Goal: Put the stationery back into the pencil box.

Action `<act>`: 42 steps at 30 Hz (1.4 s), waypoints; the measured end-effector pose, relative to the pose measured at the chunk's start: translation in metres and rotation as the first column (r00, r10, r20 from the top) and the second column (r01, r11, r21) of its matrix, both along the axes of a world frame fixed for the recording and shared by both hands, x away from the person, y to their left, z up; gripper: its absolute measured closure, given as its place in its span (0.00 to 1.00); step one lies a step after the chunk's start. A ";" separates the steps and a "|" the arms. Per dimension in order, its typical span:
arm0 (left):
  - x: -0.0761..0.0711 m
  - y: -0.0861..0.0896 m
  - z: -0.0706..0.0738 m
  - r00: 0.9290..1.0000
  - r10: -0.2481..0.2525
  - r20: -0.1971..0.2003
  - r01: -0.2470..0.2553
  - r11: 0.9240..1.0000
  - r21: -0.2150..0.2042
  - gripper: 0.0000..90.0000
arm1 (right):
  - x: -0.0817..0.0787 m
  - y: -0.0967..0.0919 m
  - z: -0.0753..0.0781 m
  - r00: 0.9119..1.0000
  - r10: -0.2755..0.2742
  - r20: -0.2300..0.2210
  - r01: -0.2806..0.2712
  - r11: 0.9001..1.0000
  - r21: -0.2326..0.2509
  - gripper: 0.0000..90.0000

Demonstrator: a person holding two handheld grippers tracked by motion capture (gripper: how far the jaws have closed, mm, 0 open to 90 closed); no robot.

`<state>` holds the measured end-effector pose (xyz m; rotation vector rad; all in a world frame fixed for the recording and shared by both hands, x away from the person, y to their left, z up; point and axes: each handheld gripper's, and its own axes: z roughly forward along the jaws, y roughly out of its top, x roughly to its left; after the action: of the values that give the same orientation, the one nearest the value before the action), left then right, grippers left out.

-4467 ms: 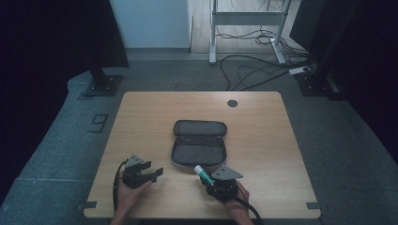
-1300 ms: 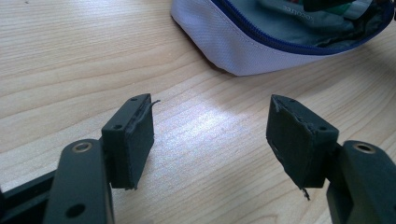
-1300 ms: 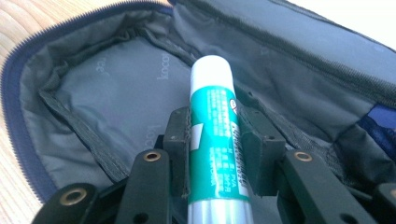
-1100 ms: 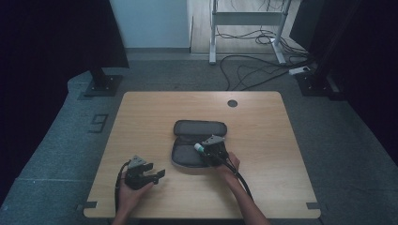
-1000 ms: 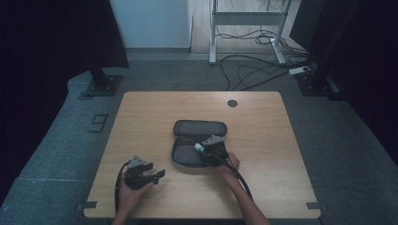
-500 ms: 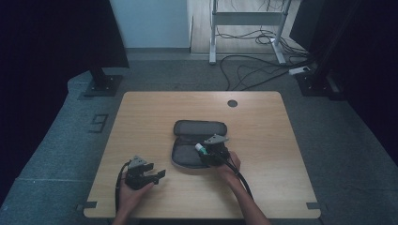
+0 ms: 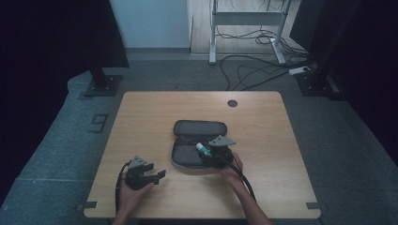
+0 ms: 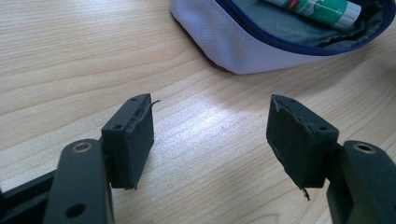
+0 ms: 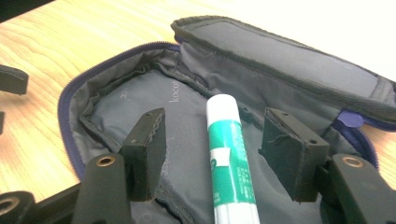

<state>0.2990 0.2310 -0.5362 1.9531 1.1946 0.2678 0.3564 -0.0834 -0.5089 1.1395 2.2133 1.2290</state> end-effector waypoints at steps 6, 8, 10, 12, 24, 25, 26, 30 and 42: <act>0.000 0.001 0.000 1.000 0.006 -0.002 -0.006 1.000 0.000 0.36 | -0.011 -0.012 0.005 1.000 0.003 0.025 -0.004 0.999 0.035 0.43; 0.000 0.001 -0.001 1.000 0.006 -0.003 -0.006 1.000 0.001 0.36 | -0.015 -0.019 0.006 1.000 -0.002 0.031 0.001 0.999 0.048 0.43; 0.000 0.001 -0.001 1.000 0.006 -0.003 -0.006 1.000 0.002 0.36 | -0.019 -0.024 0.007 0.999 -0.005 0.036 0.003 0.999 0.052 0.43; 0.000 0.001 -0.001 1.000 0.007 -0.003 -0.007 1.000 0.001 0.36 | -0.025 -0.029 0.008 0.999 -0.003 0.046 0.001 0.998 0.056 0.43; 0.000 0.000 -0.003 1.000 0.005 -0.008 -0.005 1.000 0.009 0.36 | -0.061 -0.077 0.005 0.996 -0.045 0.078 0.038 0.996 0.084 0.43; 0.000 0.000 -0.003 1.000 0.004 -0.009 -0.004 1.000 0.010 0.36 | -0.065 -0.084 0.003 0.996 -0.054 0.077 0.048 0.995 0.084 0.43; 0.000 0.000 -0.003 1.000 0.004 -0.009 -0.004 1.000 0.010 0.36 | -0.065 -0.084 0.003 0.996 -0.054 0.077 0.048 0.995 0.084 0.43; 0.000 0.001 -0.004 1.000 0.007 -0.011 -0.007 1.000 0.010 0.36 | -0.073 -0.096 -0.001 0.994 -0.065 0.082 0.059 0.996 0.068 0.42; 0.000 0.001 -0.004 1.000 0.003 -0.015 -0.003 1.000 0.017 0.36 | -0.089 -0.151 -0.032 0.987 -0.162 0.012 0.161 0.984 0.082 0.43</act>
<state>0.2991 0.2319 -0.5406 1.9711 1.2085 0.2655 0.2676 -0.2345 -0.5404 1.3058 2.0290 1.2648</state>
